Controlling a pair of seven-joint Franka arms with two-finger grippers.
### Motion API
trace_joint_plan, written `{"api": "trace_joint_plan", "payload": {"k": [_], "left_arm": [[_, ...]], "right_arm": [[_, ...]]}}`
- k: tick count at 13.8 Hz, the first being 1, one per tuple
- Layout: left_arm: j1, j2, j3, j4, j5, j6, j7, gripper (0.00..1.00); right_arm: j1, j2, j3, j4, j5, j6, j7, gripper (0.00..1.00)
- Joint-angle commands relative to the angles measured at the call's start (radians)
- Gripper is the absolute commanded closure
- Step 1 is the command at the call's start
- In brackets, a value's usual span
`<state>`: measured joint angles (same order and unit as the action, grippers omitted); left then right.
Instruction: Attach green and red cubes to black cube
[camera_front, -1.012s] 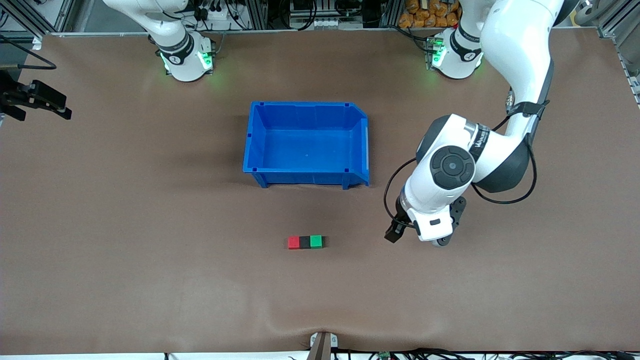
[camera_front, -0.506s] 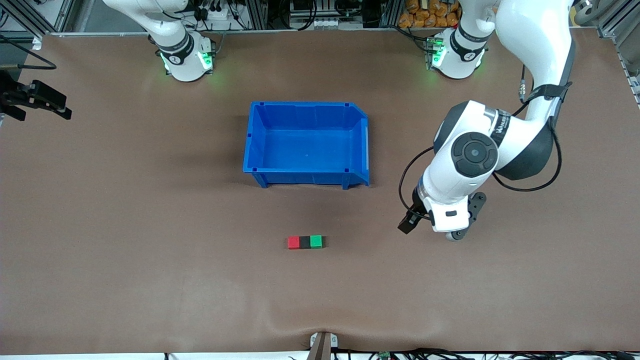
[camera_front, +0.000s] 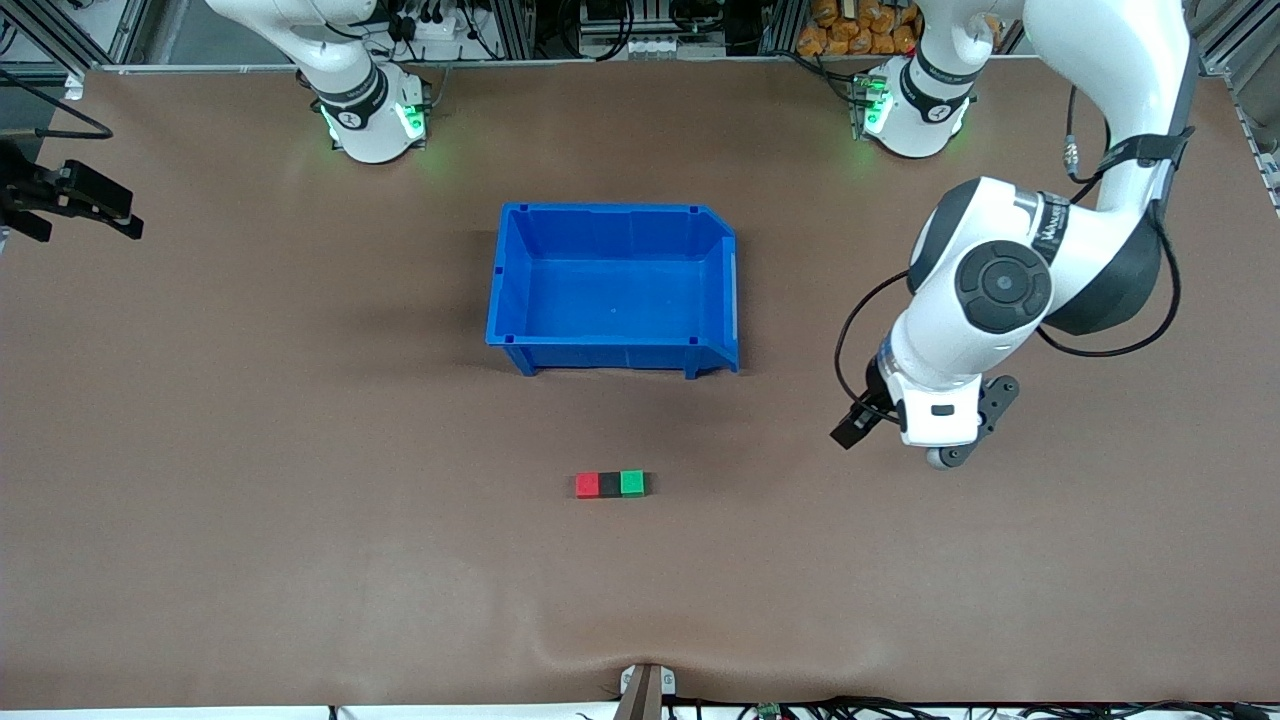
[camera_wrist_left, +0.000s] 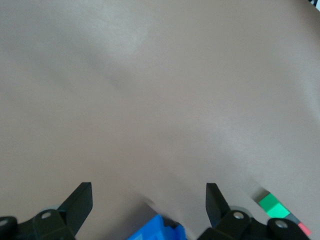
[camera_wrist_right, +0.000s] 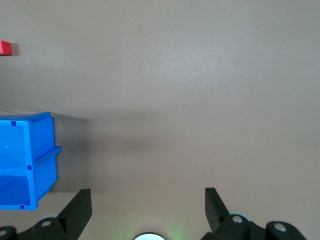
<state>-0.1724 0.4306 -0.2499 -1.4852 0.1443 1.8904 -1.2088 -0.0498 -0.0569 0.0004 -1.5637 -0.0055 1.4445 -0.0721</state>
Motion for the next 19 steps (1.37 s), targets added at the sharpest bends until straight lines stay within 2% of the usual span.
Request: {"api": "trace_joint_plan", "payload": {"k": [1,5,19], "left_arm": [[0.019,-0.071,-0.006,-0.081,0.018,0.001,0.070,0.00],[0.048,-0.108,-0.006,-0.116,0.018,-0.011,0.184,0.00],[0.099,-0.196,-0.009,-0.122,0.018,-0.180,0.590,0.00]], "right_arm": [[0.008,-0.001,-0.003,0.004,-0.010,-0.006,-0.005,0.00],[0.008,-0.001,-0.005,0.004,-0.010,-0.006,-0.005,0.00],[0.008,-0.001,-0.005,0.004,-0.010,-0.006,-0.005,0.00]]}}
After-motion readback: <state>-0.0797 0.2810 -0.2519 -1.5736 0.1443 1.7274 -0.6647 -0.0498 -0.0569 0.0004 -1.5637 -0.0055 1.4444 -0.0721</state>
